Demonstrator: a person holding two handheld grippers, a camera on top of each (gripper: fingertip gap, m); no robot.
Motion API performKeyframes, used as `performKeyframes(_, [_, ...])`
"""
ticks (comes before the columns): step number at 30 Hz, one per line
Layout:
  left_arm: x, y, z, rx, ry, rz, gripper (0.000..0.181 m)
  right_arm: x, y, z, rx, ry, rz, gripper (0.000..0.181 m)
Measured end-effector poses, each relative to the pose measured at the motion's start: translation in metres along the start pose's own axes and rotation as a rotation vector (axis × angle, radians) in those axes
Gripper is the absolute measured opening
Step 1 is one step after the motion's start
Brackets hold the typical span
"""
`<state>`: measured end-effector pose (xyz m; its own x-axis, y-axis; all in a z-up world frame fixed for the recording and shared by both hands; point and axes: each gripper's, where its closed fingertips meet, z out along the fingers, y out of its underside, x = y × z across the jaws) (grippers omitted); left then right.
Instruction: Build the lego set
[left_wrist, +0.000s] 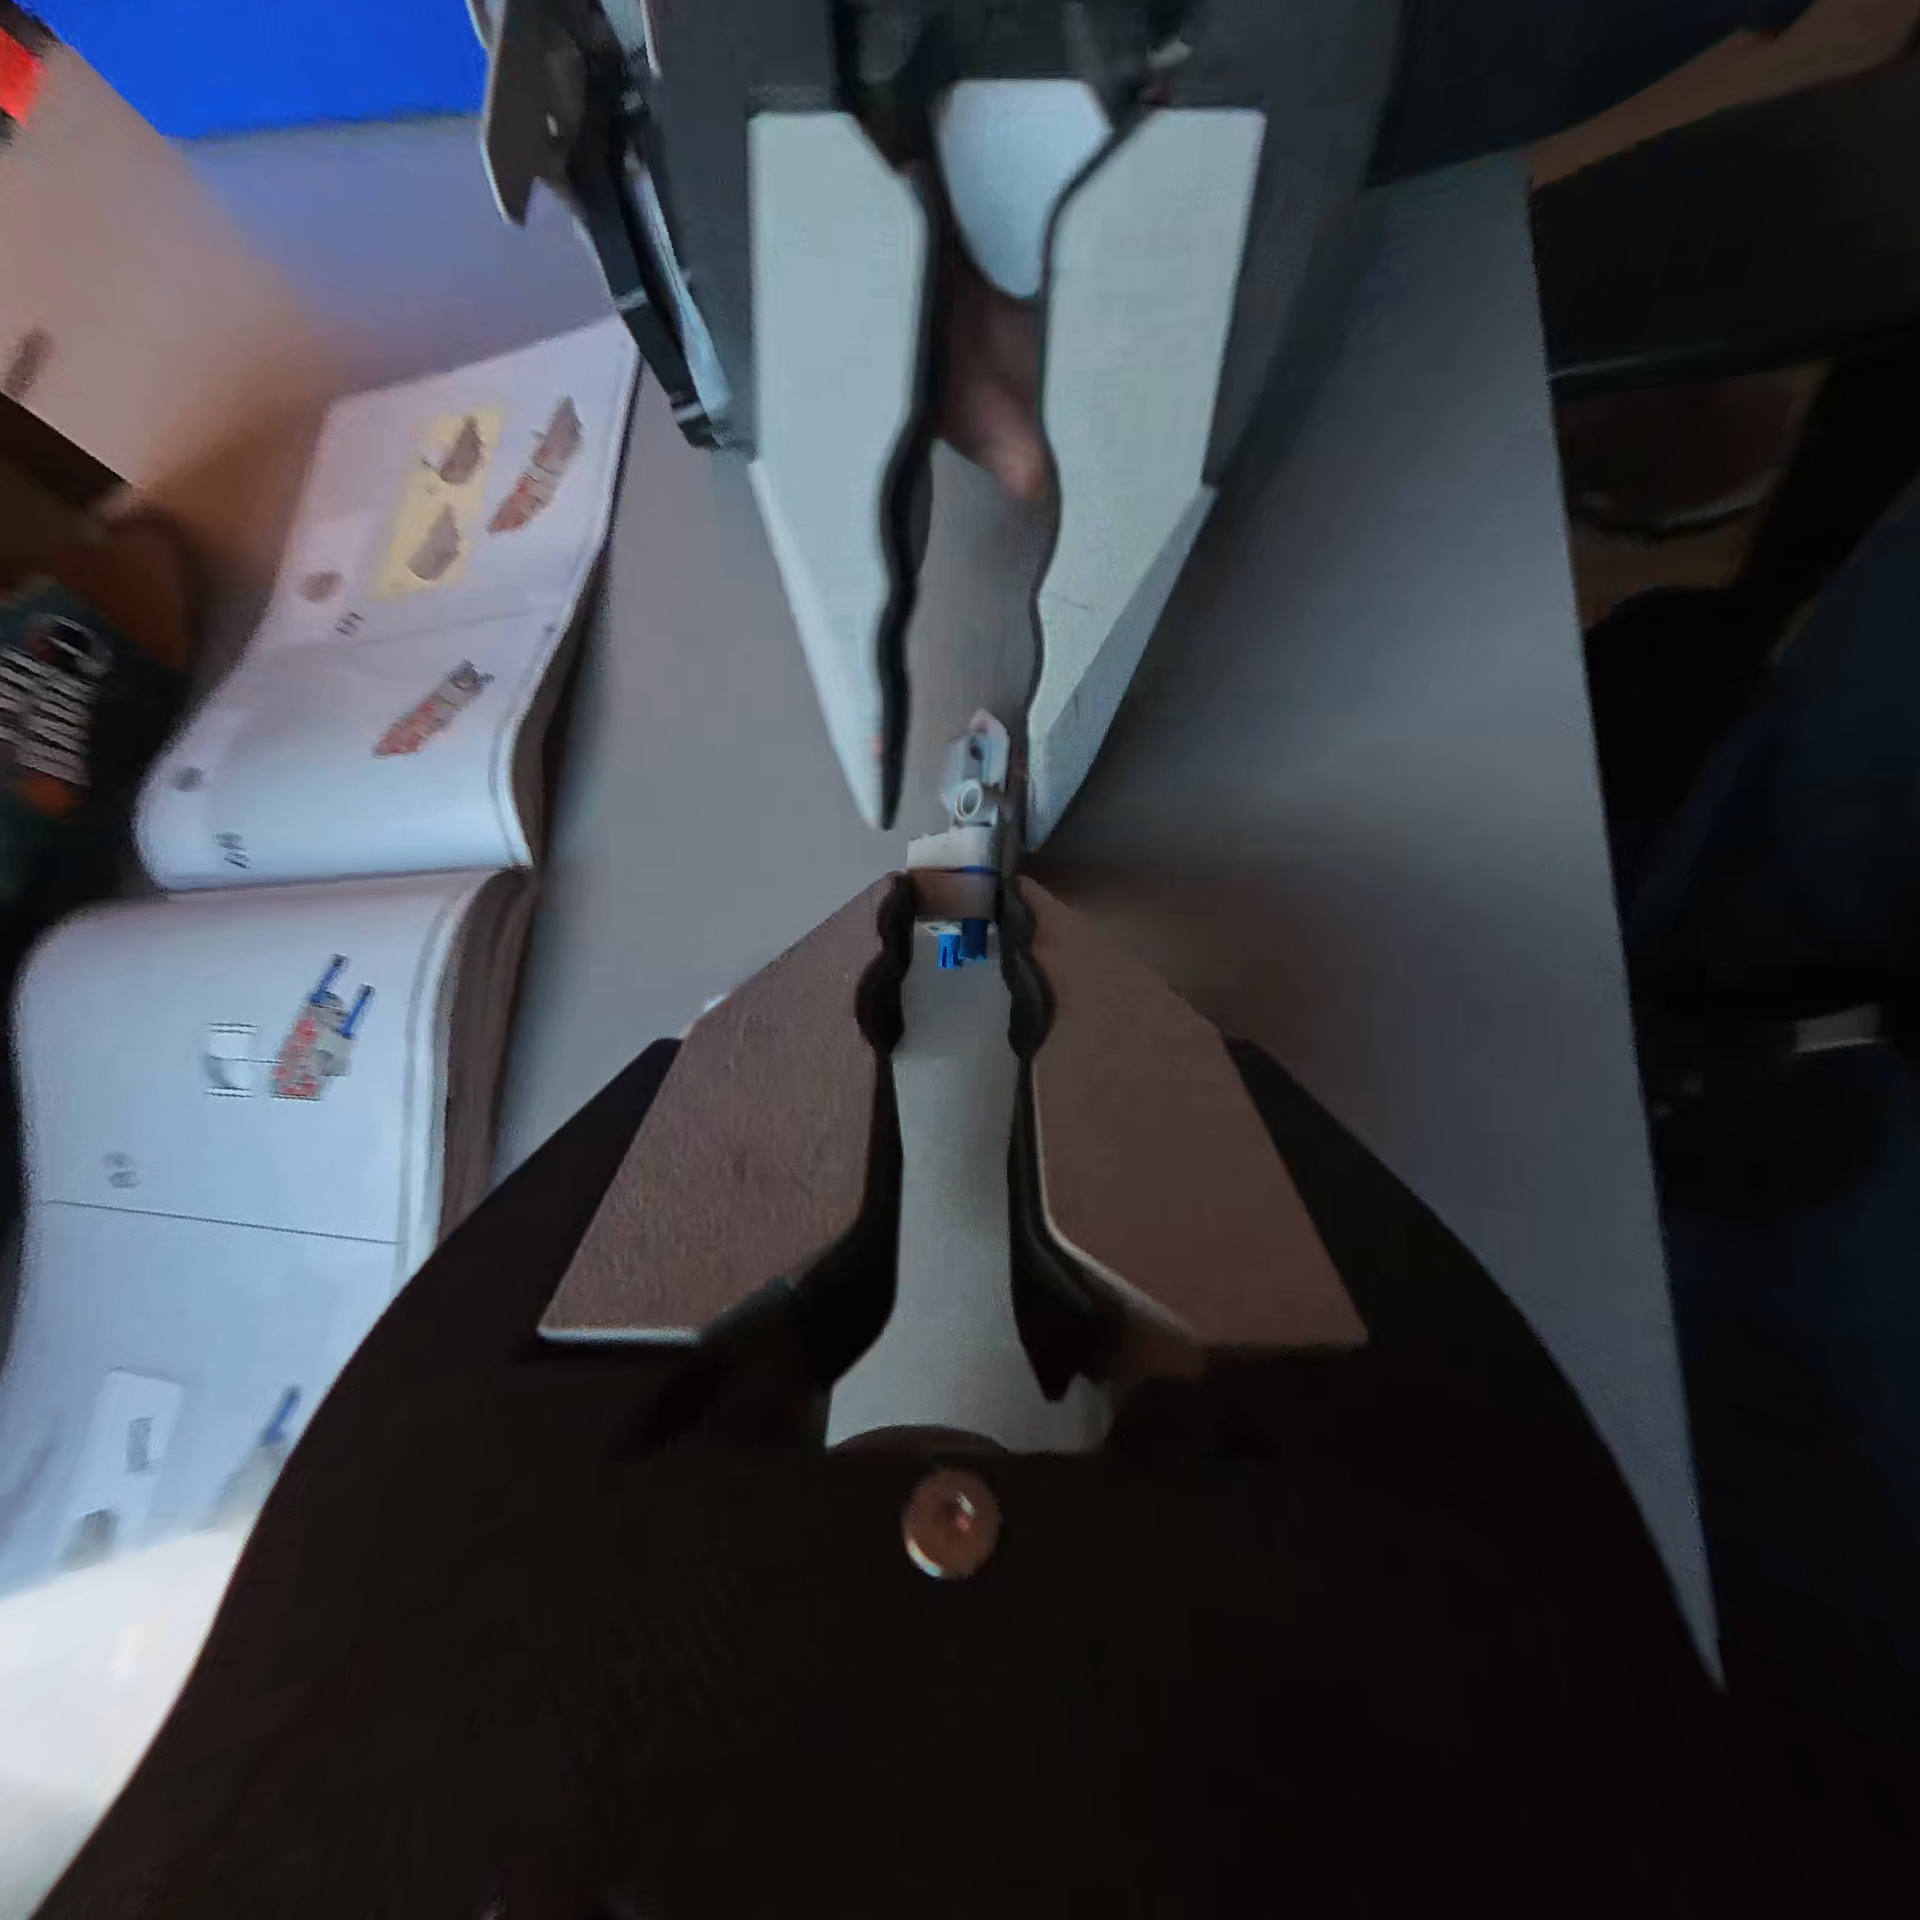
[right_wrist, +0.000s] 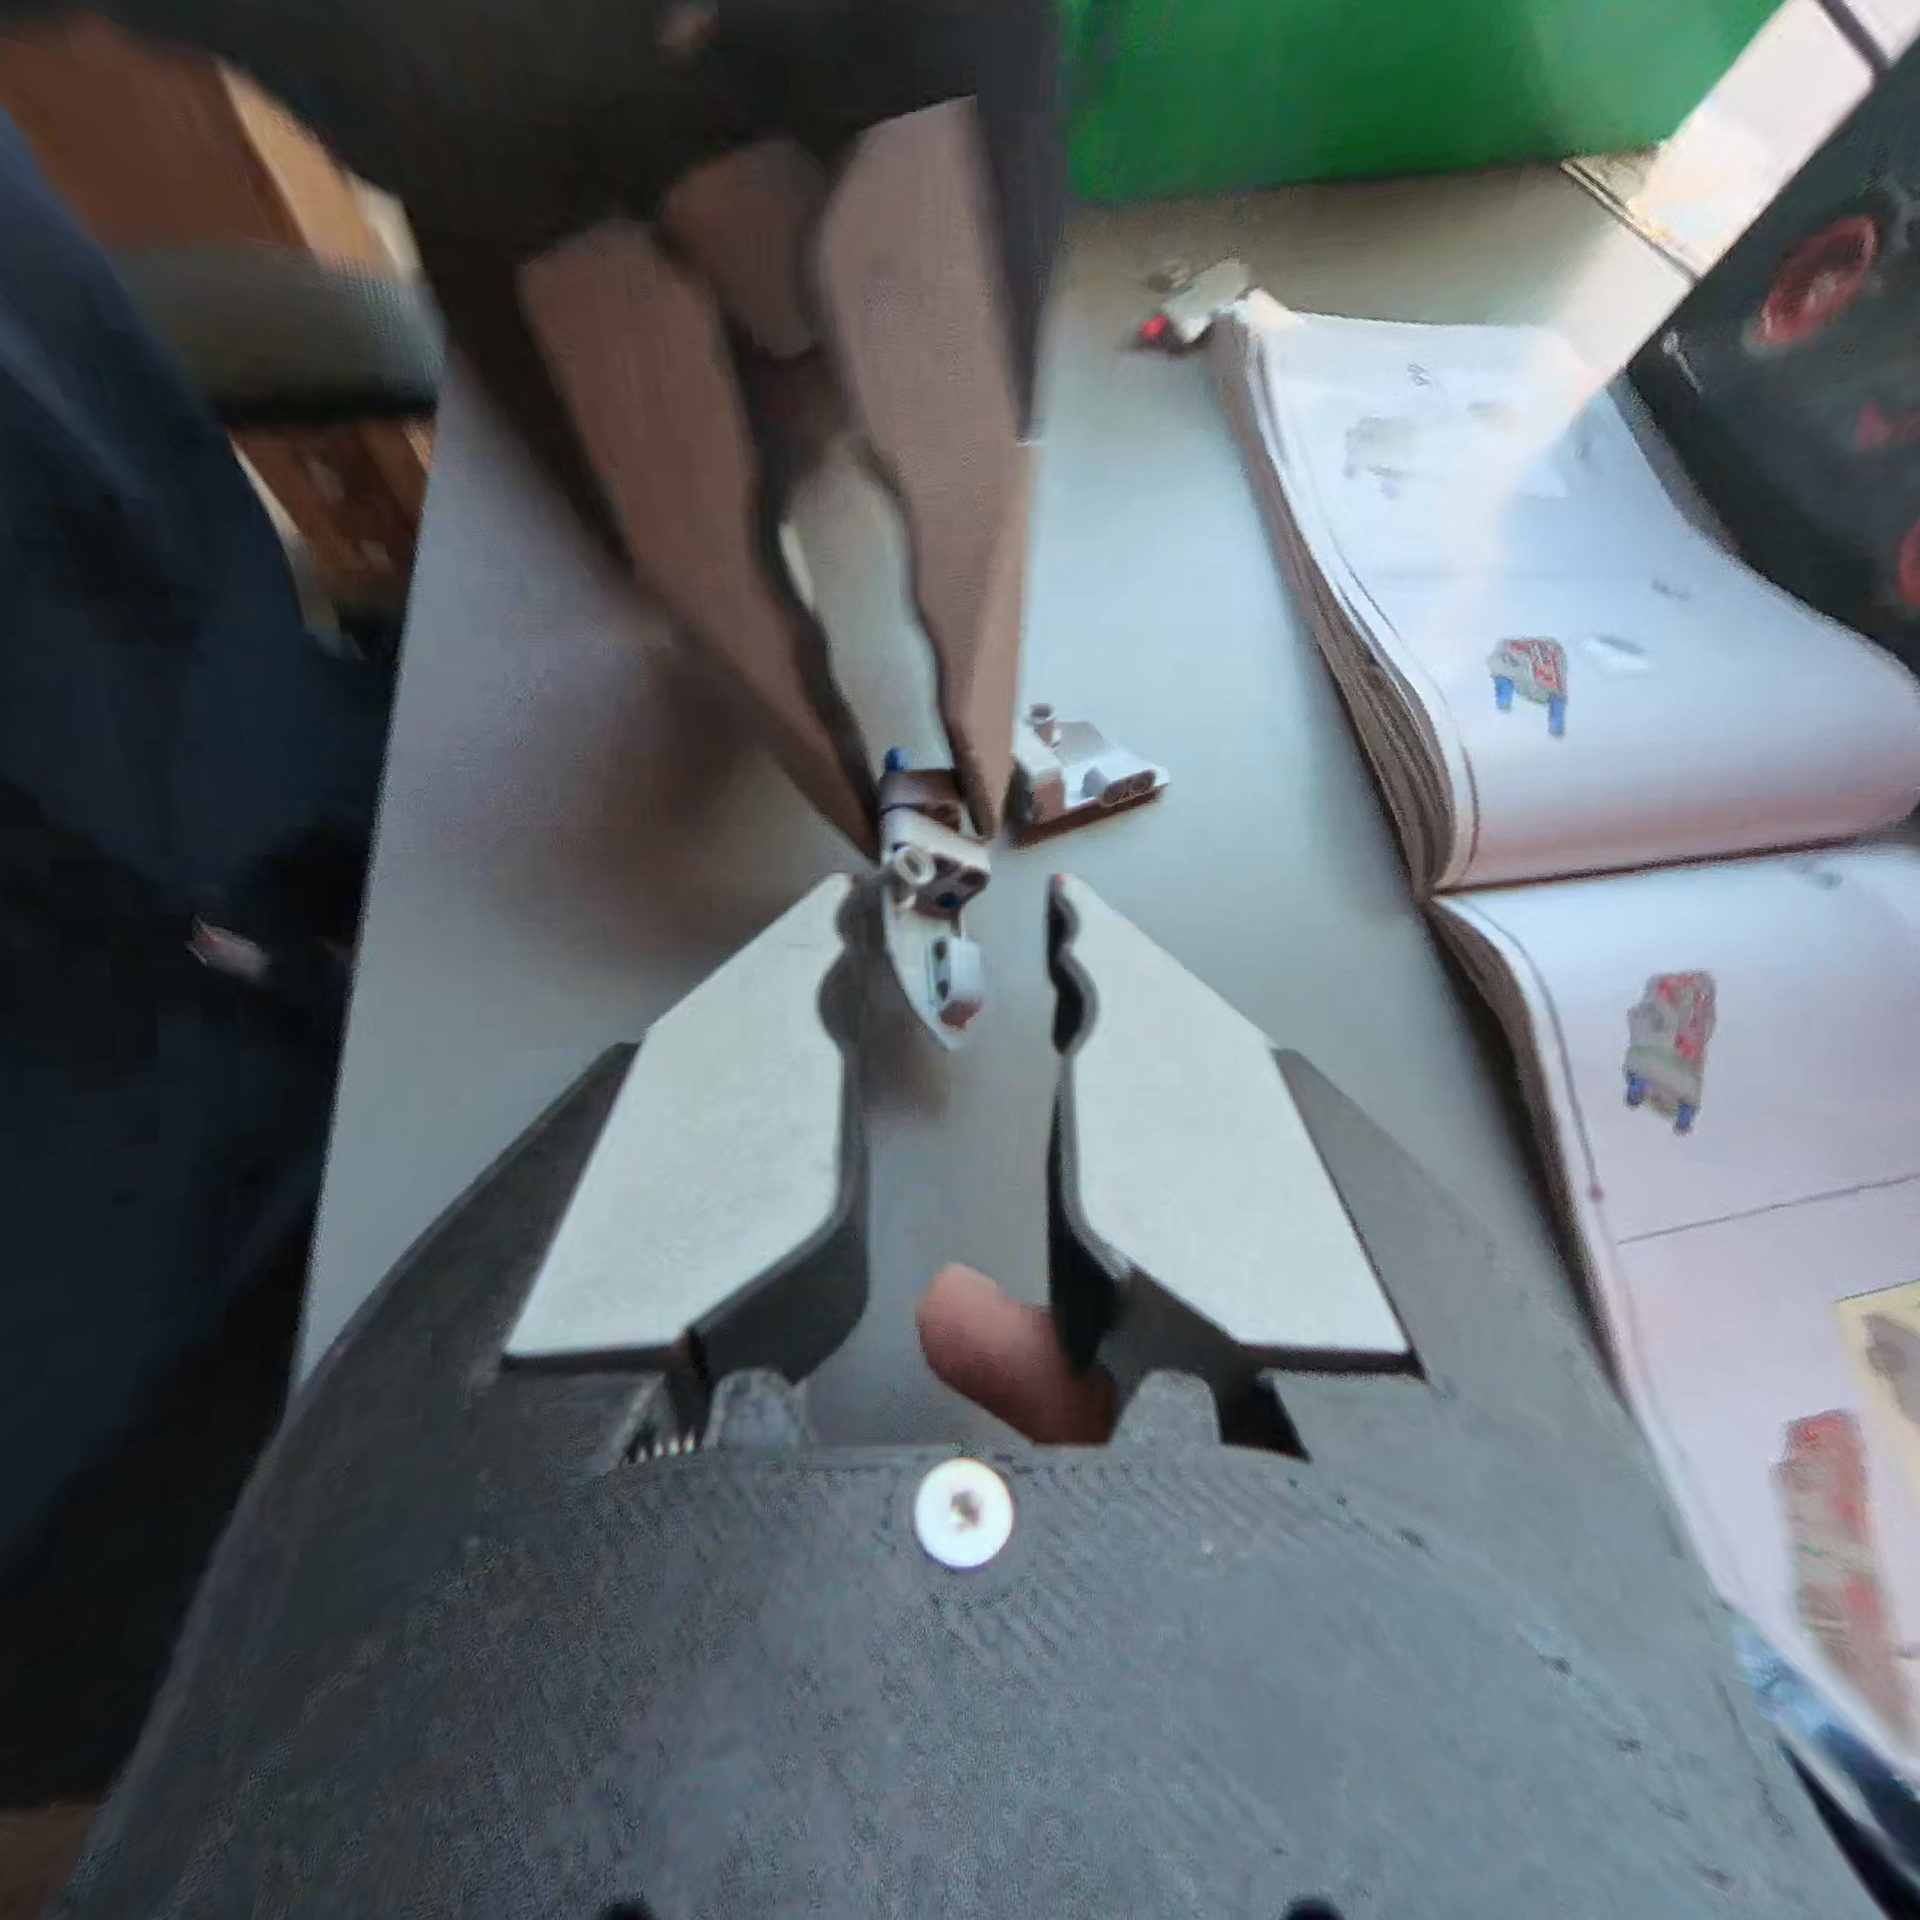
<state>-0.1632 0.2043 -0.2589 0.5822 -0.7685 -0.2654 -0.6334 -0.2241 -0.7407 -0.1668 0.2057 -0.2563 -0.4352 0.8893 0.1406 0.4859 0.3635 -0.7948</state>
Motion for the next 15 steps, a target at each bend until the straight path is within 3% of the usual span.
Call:
performKeyframes(1, [-0.001,-0.003,-0.002,0.014,-0.044,0.056,0.013,0.002,-0.005,-0.002,0.035,-0.025,0.099,0.044])
performKeyframes(2, [-0.003,-0.004,-0.004,0.015,-0.089,0.102,0.013,0.002,-0.010,-0.003,0.072,-0.073,0.205,0.054])
performKeyframes(4, [-0.006,-0.004,-0.006,0.013,-0.159,0.172,0.013,-0.002,-0.020,-0.006,0.138,-0.198,0.397,0.037])
performKeyframes(6, [-0.005,-0.005,-0.006,0.014,-0.186,0.209,0.014,-0.004,-0.023,-0.006,0.159,-0.255,0.481,0.037])
performKeyframes(8, [-0.004,-0.009,-0.007,0.037,-0.203,0.239,0.014,-0.003,-0.027,-0.005,0.178,-0.243,0.479,0.026])
performKeyframes(13, [-0.011,-0.012,-0.014,0.056,-0.306,0.326,0.014,-0.001,-0.022,-0.002,0.136,-0.183,0.437,0.033])
performKeyframes(15, [-0.007,-0.013,-0.013,0.068,-0.290,0.330,0.014,0.000,-0.024,-0.003,0.151,-0.165,0.406,0.020])
